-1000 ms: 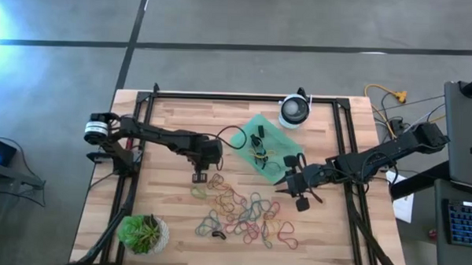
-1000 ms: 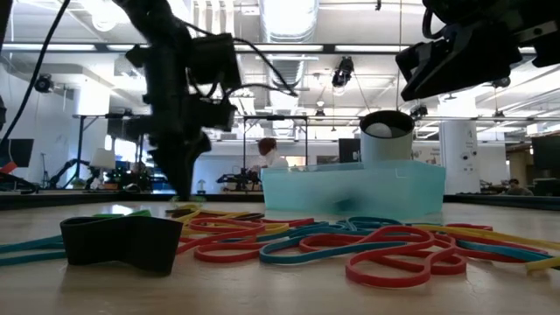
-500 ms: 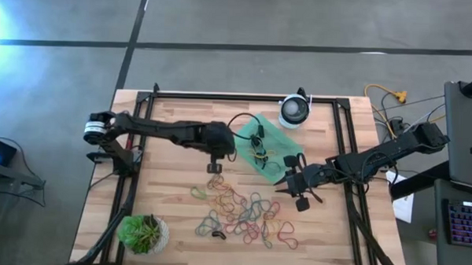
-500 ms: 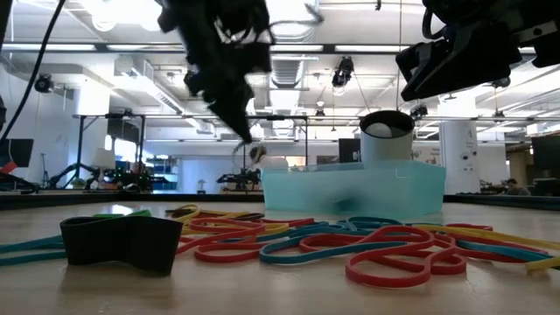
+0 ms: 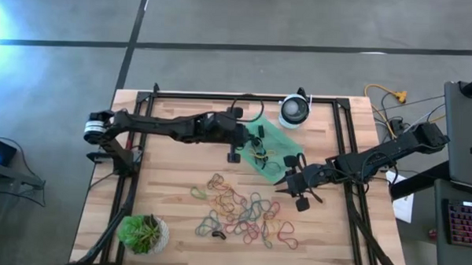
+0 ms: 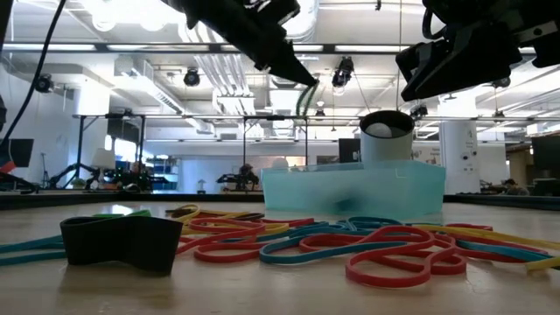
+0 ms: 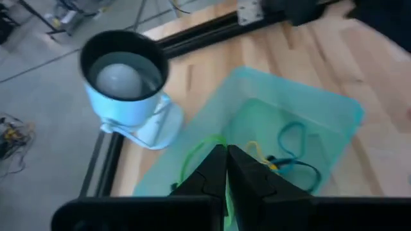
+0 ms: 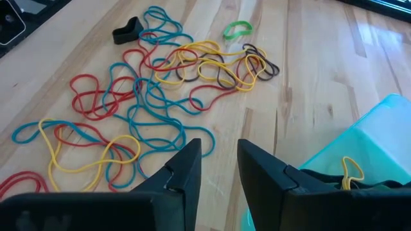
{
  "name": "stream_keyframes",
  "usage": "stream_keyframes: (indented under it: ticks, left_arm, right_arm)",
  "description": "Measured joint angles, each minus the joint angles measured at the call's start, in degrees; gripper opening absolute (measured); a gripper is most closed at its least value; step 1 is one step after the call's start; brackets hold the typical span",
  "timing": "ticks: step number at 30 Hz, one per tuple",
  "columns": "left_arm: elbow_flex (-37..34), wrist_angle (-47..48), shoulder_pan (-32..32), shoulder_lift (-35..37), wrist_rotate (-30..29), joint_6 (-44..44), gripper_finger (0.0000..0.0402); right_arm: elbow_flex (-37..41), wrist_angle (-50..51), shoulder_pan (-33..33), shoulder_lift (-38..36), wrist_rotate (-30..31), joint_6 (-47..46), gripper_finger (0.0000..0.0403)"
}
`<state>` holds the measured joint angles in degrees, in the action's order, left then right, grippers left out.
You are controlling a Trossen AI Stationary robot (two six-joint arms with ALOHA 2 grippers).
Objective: Pick and place rubber bands into bin
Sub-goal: Put the green rubber band into the blue bin
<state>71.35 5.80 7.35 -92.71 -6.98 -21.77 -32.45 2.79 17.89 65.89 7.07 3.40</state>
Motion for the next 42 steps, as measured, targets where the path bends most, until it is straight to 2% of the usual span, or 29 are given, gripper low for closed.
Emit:
stream_keyframes:
  ticks: [12,17,27,42]
  left_arm:
    - [-6.35,-8.58,2.63,-0.04,0.38,0.52,0.0]
    - [-9.48,-12.37,2.78,-1.95,0.46,0.44,0.0]
    - [-9.33,-26.65,2.67,-9.07,0.48,0.49,0.0]
    - [-9.46,-27.85,2.54,-13.35,0.57,0.56,0.0]
  right_arm:
    - [0.33,-0.02,0.0,0.0,-0.02,0.0,0.0086]
    - [0.37,-0.07,0.0,0.0,0.0,-0.02,0.009]
    - [1.03,0.03,0.0,0.0,-0.02,-0.42,0.0084]
    - [1.84,-0.05,-0.01,0.0,-0.03,-1.53,0.0083]
